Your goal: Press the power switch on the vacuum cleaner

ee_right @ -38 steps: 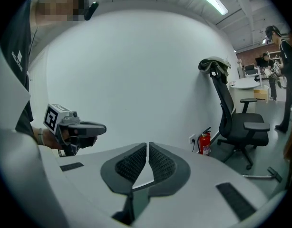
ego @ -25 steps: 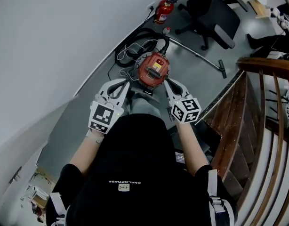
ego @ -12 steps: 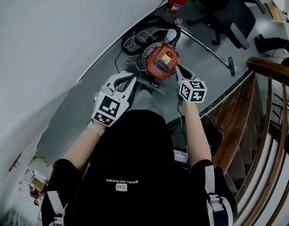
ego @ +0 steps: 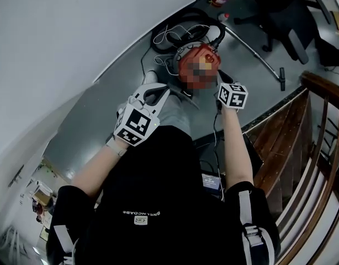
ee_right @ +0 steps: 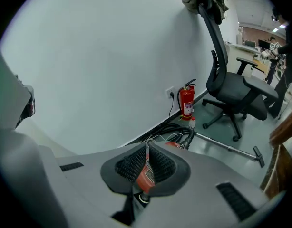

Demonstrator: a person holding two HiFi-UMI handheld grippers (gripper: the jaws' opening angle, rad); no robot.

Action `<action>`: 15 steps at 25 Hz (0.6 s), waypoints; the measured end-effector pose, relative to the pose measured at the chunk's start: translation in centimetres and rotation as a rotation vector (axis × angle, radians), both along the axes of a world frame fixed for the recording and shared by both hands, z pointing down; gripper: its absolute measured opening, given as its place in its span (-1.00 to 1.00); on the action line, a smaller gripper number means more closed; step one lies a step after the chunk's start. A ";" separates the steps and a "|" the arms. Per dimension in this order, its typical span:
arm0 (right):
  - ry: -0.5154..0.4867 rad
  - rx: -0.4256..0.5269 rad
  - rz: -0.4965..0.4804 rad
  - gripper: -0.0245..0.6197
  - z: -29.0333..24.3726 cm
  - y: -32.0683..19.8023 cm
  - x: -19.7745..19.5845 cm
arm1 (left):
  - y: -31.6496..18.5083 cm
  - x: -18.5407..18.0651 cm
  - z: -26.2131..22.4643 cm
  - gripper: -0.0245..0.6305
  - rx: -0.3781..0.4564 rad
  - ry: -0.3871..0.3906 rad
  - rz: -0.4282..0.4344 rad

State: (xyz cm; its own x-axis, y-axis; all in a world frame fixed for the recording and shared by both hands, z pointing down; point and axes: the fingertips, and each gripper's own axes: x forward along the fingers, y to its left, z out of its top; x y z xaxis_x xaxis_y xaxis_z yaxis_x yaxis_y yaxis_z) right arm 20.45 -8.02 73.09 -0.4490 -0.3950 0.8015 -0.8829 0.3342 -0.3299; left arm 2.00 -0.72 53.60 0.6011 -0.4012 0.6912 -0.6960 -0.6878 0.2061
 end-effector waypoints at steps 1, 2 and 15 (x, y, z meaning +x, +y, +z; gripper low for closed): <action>0.003 -0.009 -0.007 -0.80 0.9 -0.2 0.0 | -0.1 0.1 0.5 -0.88 -0.005 -0.003 -0.001; 0.007 -0.019 -0.015 -0.80 1.8 -0.4 0.0 | -0.2 0.2 1.0 -0.88 -0.012 -0.005 -0.004; 0.082 -0.116 -0.085 -0.80 13.5 -2.6 -0.3 | -0.1 -1.4 9.4 -0.88 -0.108 -0.065 -0.063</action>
State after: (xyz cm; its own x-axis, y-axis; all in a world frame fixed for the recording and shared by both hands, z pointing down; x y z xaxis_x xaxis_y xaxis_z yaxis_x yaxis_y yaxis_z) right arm 20.14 -10.57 86.57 -0.4080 -0.2607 0.8750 -0.8787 0.3724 -0.2987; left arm 0.58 -0.80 62.99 0.5294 -0.3581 0.7691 -0.7514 -0.6188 0.2291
